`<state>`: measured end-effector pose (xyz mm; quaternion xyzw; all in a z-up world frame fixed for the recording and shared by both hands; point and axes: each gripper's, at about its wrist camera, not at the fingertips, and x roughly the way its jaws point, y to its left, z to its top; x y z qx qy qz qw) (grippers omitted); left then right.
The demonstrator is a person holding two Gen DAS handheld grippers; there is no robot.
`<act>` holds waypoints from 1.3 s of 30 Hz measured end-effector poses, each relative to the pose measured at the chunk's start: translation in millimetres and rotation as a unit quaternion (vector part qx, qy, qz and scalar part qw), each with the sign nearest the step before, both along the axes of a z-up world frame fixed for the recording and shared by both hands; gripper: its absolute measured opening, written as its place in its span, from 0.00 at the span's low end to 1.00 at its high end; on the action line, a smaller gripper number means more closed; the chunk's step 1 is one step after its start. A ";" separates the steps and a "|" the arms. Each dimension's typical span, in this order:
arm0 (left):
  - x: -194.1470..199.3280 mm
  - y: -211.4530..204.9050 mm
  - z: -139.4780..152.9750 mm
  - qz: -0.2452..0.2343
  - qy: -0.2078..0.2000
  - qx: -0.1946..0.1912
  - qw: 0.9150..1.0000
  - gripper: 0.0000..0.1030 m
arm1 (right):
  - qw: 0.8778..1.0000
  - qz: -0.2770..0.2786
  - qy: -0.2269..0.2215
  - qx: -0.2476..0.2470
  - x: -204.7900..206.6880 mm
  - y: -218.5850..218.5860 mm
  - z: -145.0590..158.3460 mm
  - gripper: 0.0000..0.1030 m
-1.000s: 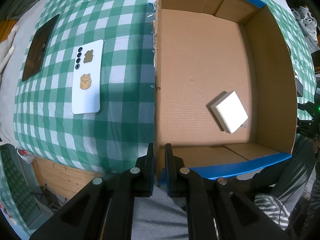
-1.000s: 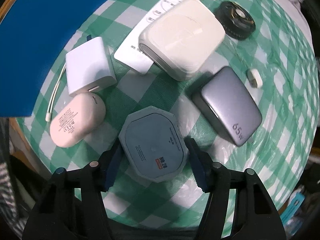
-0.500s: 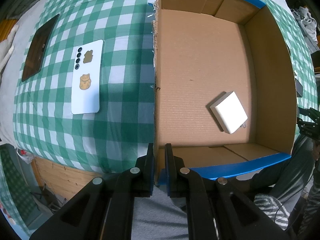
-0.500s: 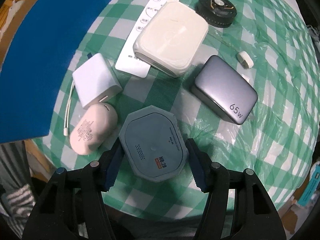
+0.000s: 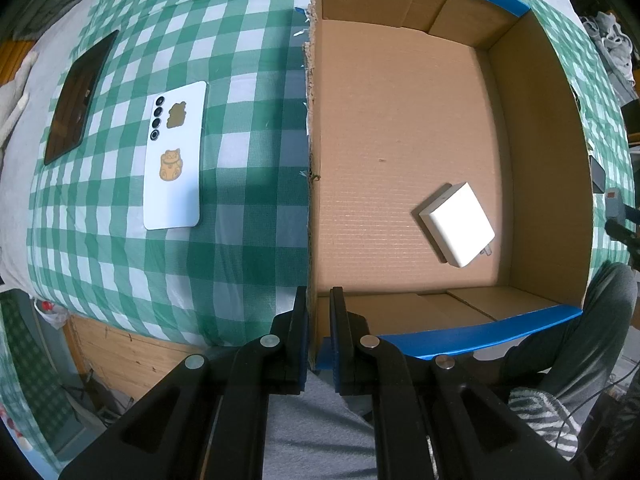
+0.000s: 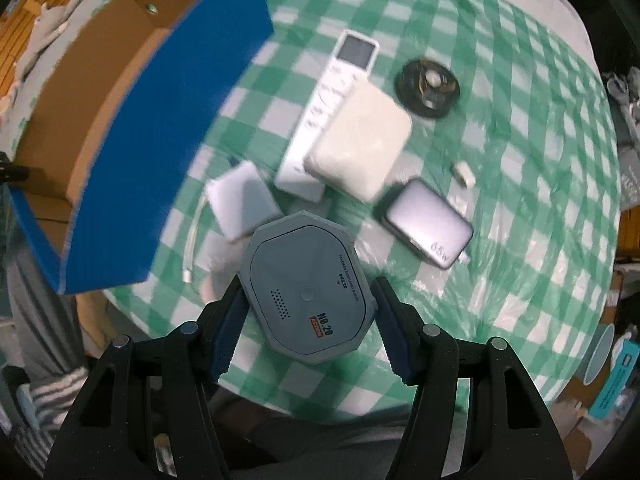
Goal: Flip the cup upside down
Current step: 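Close the right gripper on the octagonal white charger, then carry the octagonal charger with the right gripper into the box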
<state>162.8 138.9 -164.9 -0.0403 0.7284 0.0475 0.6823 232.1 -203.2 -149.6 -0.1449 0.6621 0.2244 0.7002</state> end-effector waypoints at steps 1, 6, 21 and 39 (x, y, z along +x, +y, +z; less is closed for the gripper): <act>0.2 0.1 0.0 0.000 0.000 0.000 1.000 0.07 | 1.000 0.004 -0.003 0.002 0.5 3.0 6.5 0.61; 0.0 0.0 -0.1 0.000 0.000 0.000 1.000 0.07 | 1.000 0.021 -0.017 0.015 -2.6 14.4 31.1 0.61; 2.3 -0.2 1.0 0.000 -0.001 -0.001 1.000 0.07 | 0.994 0.090 -0.046 0.047 -6.3 101.1 77.1 0.61; 3.9 -0.8 1.0 -0.003 -0.002 -0.006 1.000 0.07 | 0.991 0.119 0.001 0.055 -7.9 198.2 39.4 0.61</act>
